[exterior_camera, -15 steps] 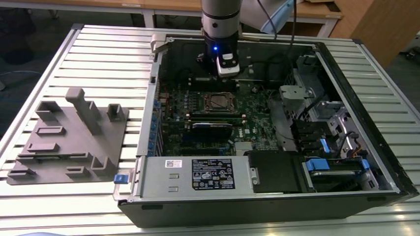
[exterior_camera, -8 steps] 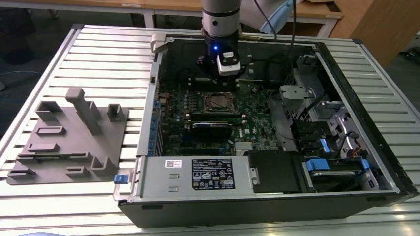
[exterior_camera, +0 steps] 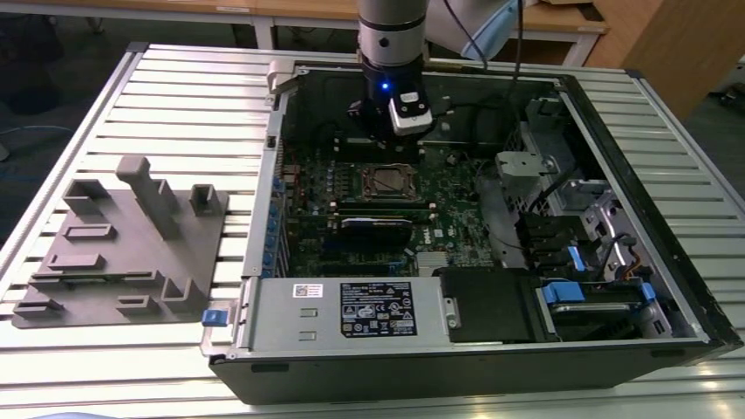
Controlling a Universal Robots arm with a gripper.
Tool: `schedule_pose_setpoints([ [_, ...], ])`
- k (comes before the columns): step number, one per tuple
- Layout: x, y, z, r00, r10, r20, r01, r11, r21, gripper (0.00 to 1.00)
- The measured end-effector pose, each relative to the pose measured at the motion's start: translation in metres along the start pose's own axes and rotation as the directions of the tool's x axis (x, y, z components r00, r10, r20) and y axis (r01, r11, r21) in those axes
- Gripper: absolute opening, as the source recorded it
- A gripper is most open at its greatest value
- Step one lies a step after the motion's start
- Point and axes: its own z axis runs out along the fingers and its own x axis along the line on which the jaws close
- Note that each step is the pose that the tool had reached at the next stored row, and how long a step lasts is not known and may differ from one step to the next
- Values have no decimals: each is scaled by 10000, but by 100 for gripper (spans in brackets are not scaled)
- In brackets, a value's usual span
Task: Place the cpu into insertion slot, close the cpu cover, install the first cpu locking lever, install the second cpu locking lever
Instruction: 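Install the first cpu locking lever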
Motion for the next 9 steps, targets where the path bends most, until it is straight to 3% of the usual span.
schedule_pose_setpoints([
  [5,2,0,18,9990,-431,-85,433,9984,358,11],
  [9,4,-1,28,9963,-846,-119,850,9958,343,11],
])
